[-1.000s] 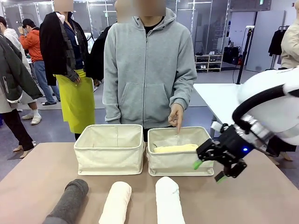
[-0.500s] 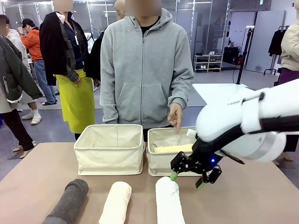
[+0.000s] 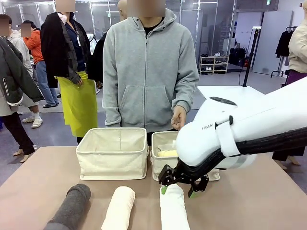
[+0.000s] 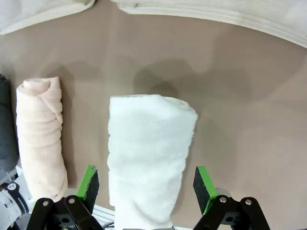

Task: Divide the towels into two baskets.
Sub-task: Pick up one hotel-folded towel from the bottom of the table and place it in the Fabric basket indicated by the person.

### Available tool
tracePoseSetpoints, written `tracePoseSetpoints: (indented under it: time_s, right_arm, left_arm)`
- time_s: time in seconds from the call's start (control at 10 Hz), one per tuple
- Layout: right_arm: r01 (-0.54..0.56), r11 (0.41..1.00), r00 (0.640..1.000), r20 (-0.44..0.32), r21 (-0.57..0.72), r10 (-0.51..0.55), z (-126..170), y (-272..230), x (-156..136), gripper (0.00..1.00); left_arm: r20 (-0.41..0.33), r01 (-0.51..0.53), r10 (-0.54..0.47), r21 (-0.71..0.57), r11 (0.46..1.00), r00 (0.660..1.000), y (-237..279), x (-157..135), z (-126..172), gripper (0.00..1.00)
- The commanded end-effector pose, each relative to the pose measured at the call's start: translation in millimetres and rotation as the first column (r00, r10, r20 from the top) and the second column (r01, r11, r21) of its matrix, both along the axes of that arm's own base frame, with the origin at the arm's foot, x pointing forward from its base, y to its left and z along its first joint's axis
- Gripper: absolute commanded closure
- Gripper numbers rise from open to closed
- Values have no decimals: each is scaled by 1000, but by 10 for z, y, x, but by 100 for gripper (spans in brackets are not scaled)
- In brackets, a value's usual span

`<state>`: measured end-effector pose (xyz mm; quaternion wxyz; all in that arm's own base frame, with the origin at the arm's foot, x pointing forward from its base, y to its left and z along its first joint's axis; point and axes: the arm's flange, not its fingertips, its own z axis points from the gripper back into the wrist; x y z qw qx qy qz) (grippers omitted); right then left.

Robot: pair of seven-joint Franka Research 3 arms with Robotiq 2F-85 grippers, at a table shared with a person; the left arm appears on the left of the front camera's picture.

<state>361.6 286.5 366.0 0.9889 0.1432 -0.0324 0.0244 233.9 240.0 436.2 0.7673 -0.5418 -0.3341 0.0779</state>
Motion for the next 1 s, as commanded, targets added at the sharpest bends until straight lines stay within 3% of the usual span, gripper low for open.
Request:
tracePoseSetpoints:
  time_s: [0.0,0.3,0.8,0.9]
  right_arm:
    - [20,998,999,-24,-59,-21,-113,238,-2,0]
    - [-10,994,999,-40,-110,5,-263,489,11,0]
    - [-62,975,990,-135,-213,34,-459,630,74,0]
    - [-97,967,986,-152,-236,62,-464,605,74,12]
  left_arm:
    - [21,4,-4,-10,1000,1000,16,-20,11,0]
    - [21,4,-4,-10,1000,1000,16,-20,11,0]
    - [21,4,-4,-10,1000,1000,16,-20,11,0]
    - [21,4,-4,-10,1000,1000,16,-20,11,0]
